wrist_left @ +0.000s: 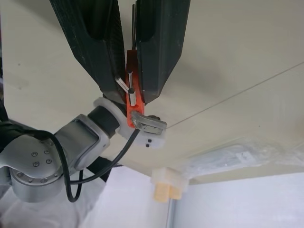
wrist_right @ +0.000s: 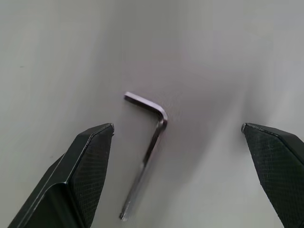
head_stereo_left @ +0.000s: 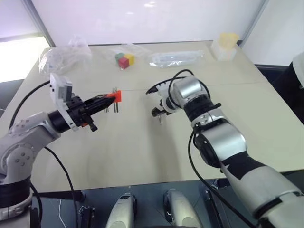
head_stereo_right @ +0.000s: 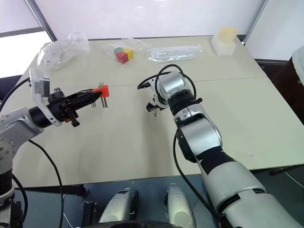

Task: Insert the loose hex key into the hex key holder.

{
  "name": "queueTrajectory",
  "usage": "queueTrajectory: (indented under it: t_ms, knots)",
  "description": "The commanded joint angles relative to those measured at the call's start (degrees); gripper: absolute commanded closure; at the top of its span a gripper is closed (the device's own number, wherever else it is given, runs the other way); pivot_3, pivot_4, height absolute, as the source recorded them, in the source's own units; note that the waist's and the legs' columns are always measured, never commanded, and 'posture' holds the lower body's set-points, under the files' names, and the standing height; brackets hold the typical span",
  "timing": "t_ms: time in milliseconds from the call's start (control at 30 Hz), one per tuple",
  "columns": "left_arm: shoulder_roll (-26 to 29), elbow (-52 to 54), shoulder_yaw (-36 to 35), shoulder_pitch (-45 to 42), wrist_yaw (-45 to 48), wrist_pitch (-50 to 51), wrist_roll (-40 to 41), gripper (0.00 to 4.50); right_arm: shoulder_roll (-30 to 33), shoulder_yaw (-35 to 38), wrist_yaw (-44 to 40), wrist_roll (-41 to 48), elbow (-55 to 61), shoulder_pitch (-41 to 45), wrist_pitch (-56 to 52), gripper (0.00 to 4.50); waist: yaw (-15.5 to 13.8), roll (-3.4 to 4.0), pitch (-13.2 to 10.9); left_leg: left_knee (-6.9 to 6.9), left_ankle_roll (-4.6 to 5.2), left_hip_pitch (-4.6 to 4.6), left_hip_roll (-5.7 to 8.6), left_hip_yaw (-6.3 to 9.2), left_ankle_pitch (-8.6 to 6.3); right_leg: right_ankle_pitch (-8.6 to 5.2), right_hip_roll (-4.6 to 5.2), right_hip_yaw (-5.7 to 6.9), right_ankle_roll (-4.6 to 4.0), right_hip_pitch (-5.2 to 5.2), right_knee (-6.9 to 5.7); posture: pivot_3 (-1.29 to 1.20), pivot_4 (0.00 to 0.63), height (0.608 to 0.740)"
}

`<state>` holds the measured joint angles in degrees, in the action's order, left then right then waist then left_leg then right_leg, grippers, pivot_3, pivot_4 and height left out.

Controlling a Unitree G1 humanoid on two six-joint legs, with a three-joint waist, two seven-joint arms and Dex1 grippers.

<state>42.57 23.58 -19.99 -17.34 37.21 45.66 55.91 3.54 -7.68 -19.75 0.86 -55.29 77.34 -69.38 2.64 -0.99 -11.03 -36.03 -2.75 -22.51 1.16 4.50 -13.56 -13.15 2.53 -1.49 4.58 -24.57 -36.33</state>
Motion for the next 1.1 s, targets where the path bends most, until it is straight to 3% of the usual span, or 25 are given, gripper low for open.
queueTrajectory:
  t_ms: [33, 100, 300, 600, 800, 1033, 1100]
  knots:
    - [0.4, 1.4, -1.2, -0.6, 0.0, -1.3, 0.1, 4.50, -0.5, 0.6, 1.1, -0.4, -1.3, 1.1, 1.9, 0.55, 0.0, 0.00, 0.0, 0.00, 0.00, 0.00, 0.00, 0.00, 0.00, 0.00, 0.00, 0.00, 0.00, 0.00, 0.00, 0.00, 0.150, 0.740]
    - [0.5, 1.4, -1.2, -0.6, 0.0, -1.3, 0.0, 4.50, -0.6, 0.4, 1.3, -0.6, -1.7, 1.0, 2.7, 1.36, 0.0, 0.00, 0.0, -0.02, 0.00, 0.00, 0.00, 0.00, 0.00, 0.00, 0.00, 0.00, 0.00, 0.01, 0.00, 0.00, 0.150, 0.740]
    - [0.7, 1.4, -1.4, -0.6, -0.1, -1.2, -0.1, 4.50, -1.3, -2.3, 0.0, -1.7, -0.1, 0.2, 2.9, 4.47, 0.1, -0.01, 0.0, 0.00, 0.00, 0.01, -0.01, 0.01, 0.00, 0.00, -0.02, 0.00, 0.00, 0.02, 0.00, 0.00, 0.150, 0.740]
    - [0.7, 1.2, -1.1, -1.0, -0.3, -1.1, -0.2, 4.50, -1.0, -5.4, -2.3, -2.6, 7.2, -2.5, 4.4, 4.47, 0.5, -0.01, 0.0, 0.01, 0.00, 0.02, -0.01, 0.02, 0.00, 0.00, -0.03, 0.00, 0.00, 0.02, 0.00, 0.00, 0.150, 0.740]
    - [0.2, 0.7, -0.1, -2.0, -0.3, -1.0, -0.3, 4.50, 1.4, -3.0, 1.2, -3.4, 19.0, -6.7, 21.8, 4.47, 1.0, 0.02, 0.0, 0.01, 0.00, -0.01, -0.01, 0.02, 0.00, 0.00, -0.03, 0.00, 0.02, -0.01, 0.00, 0.00, 0.150, 0.740]
    - [-2.1, -2.9, 2.5, -5.5, 0.1, -0.6, -0.2, 4.50, 6.2, -4.5, 6.2, -8.6, 28.4, -14.4, 52.0, 4.47, 0.8, 0.00, 0.0, 0.00, 0.00, -0.01, 0.01, 0.00, 0.00, -0.01, 0.01, 0.00, 0.05, 0.03, 0.03, 0.00, 0.150, 0.740]
    - [-3.0, -4.9, 2.6, -6.7, -0.2, -0.4, 0.1, 4.50, 6.3, -3.4, 3.8, -6.7, 31.0, -15.8, 55.9, 4.47, 1.0, 0.00, 0.0, 0.01, 0.00, -0.01, -0.01, 0.01, 0.00, -0.01, 0.00, -0.01, 0.05, 0.02, 0.01, 0.00, 0.150, 0.740]
